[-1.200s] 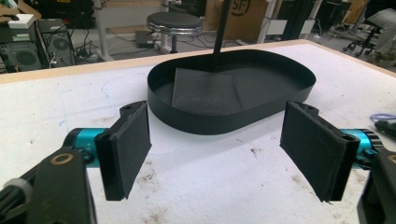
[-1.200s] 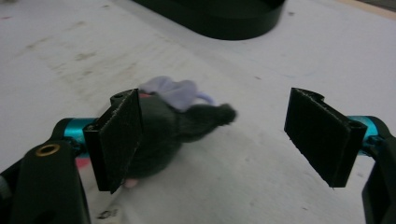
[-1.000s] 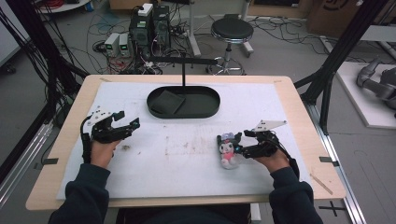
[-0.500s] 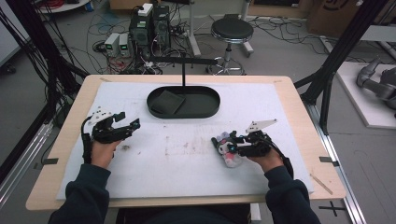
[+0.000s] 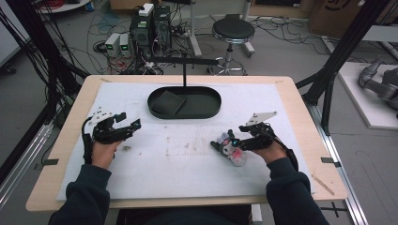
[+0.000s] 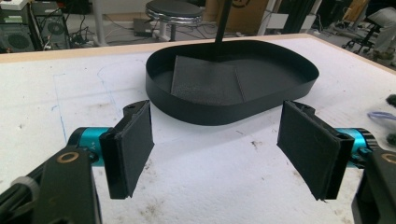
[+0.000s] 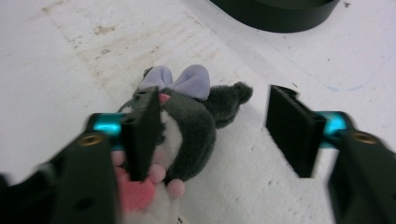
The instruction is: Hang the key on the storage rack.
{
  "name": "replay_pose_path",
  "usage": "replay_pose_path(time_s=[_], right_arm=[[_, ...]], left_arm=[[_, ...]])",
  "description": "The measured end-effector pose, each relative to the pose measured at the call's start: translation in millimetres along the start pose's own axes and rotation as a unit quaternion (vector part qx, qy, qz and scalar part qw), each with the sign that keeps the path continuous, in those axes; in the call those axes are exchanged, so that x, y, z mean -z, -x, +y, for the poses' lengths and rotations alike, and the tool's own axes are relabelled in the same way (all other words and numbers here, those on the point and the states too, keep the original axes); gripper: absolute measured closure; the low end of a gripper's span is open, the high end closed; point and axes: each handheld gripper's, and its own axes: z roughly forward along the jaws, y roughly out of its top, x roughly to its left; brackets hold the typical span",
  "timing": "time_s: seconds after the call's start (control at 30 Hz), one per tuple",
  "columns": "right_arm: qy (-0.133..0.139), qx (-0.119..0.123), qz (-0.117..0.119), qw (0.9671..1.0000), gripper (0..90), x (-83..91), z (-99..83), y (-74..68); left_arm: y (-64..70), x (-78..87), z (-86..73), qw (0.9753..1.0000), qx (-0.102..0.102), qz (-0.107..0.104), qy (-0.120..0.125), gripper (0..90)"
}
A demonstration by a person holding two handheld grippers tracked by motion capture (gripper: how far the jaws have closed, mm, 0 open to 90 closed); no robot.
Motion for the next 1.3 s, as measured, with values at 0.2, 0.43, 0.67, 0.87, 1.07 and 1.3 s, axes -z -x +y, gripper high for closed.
replay_pose_path(time_s=[0.2, 0.43, 0.67, 0.87, 1.07, 1.3], right_arm=[[-0.008, 0.005, -0.035, 0.9994, 18.7, -16.5, -12.4, -39.3], [-0.008, 0.041, -0.051, 0.9978, 25.4, -19.9, -11.8, -51.7], [0.026, 0.014, -0.078, 0.9965, 25.3, -5.9, -12.3, -41.1], [0.011, 0.044, -0.082, 0.9956, 19.0, -20.8, -10.2, -57.9], [-0.059, 0.059, -0.105, 0.9910, 25.3, -39.3, -15.9, -55.8], [-0.029, 0.000, -0.082, 0.9962, 29.2, -28.0, -17.5, -37.1]], left_arm=[[0.7, 1.2, 0.6, 1.0000, -0.002, 0.001, 0.001, 26.4], [-0.3, 1.2, 0.5, 1.0000, 0.000, 0.002, 0.002, 26.8], [-0.3, 0.6, 0.2, 1.0000, 0.002, 0.003, 0.001, 27.1], [-0.1, 0.9, 0.4, 1.0000, 0.000, 0.002, 0.001, 27.3], [-0.5, 1.1, 0.5, 1.0000, 0.000, 0.002, 0.001, 27.3], [-0.8, 1.0, 0.4, 1.0000, 0.003, 0.002, 0.002, 27.3]])
